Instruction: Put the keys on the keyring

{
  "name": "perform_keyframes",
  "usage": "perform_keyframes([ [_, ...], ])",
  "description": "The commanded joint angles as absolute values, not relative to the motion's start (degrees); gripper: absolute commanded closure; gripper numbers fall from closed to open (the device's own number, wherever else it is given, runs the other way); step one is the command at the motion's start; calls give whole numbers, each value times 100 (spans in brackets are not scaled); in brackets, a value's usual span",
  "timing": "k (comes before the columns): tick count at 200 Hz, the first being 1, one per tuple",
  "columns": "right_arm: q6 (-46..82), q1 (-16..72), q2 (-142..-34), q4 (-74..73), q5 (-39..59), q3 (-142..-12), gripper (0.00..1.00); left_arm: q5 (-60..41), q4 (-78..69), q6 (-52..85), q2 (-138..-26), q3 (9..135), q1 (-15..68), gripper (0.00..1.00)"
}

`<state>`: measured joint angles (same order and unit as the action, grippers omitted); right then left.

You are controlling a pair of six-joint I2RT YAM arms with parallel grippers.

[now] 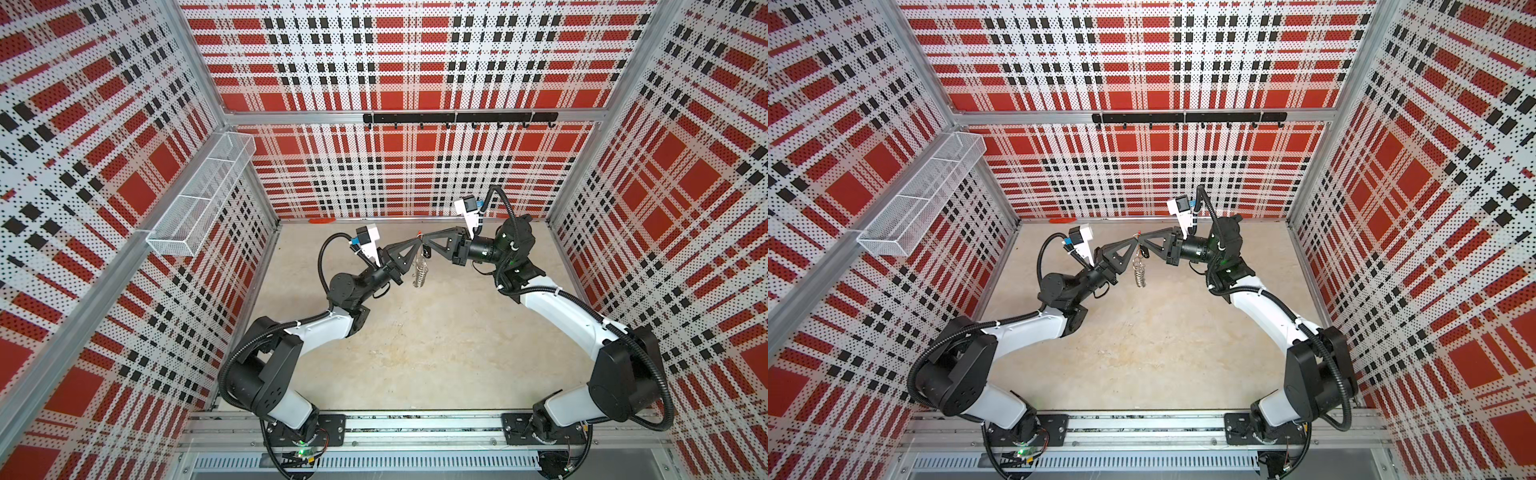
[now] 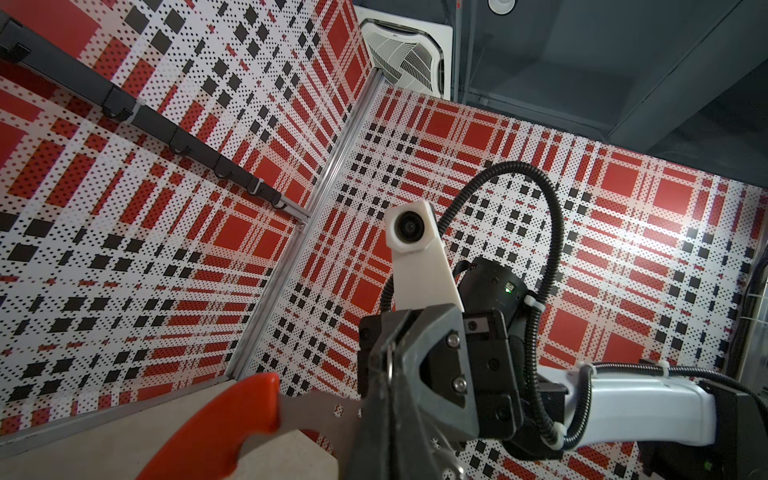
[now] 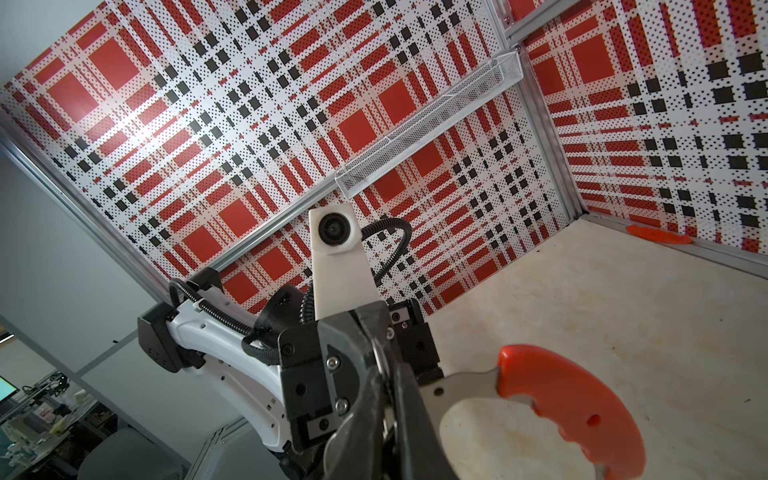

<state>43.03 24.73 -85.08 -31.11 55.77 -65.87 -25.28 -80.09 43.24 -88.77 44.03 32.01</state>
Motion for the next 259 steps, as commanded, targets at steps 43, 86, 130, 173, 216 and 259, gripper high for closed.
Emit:
perform_keyframes([
  [43,3046,2518,-8525,-1796,5601,-7163,98,-2599,-7450,3385,-8531,4294,3148,80],
  [86,627,2531,-8514,685,4189,-7861,100,-2232,-3661,-73,-7665,4776,2926,73],
  [130,270,2601,-8549,721,3904,-7759,100,-3384,-1487,-2062,-7649,5723,2663,72],
  [173,75,2685,-8421,800,3928,-7660,100,-4148,570,-2991,-8361,7047,2540,73],
  [216,-10,2747,-8384,870,3953,-7645,100,-4412,1368,-3303,-8781,7803,2470,73],
  [259,-119,2802,-8367,920,4002,-7655,100,-4526,1536,-3376,-8808,8004,2352,75],
])
